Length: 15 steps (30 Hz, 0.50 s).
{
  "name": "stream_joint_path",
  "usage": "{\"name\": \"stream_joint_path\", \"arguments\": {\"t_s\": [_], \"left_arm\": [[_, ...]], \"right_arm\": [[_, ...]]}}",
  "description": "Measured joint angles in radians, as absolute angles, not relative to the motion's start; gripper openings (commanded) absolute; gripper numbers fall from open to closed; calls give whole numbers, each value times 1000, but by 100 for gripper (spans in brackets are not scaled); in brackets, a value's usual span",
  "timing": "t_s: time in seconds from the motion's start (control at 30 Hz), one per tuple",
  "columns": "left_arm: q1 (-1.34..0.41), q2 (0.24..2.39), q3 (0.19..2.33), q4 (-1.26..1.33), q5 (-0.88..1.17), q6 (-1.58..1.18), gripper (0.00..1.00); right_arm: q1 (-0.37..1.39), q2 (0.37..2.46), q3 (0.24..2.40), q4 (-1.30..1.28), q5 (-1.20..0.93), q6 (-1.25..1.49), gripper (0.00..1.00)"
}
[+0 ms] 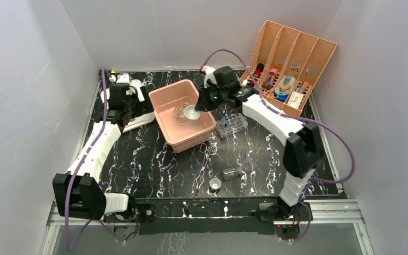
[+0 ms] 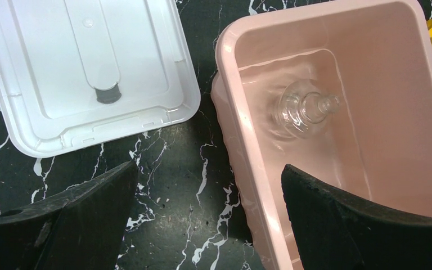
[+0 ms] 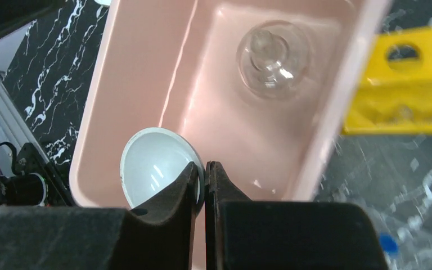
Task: Organize the chemistry lab equipment
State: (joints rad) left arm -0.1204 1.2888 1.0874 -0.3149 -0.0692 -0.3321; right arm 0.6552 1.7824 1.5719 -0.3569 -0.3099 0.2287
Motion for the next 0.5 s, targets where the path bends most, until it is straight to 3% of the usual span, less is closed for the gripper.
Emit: {"name": "stream_joint_path", "arguments": {"t_s": [0.27,0.5], "left_arm": [[-120,1289,1087,-315,-83,-325,98],[-120,1296,1087,-315,-89,-324,98]], "right_arm": [[719,2156,1858,-378,-348,202,0],[750,2221,1878,-417,-361,199,0]]}}
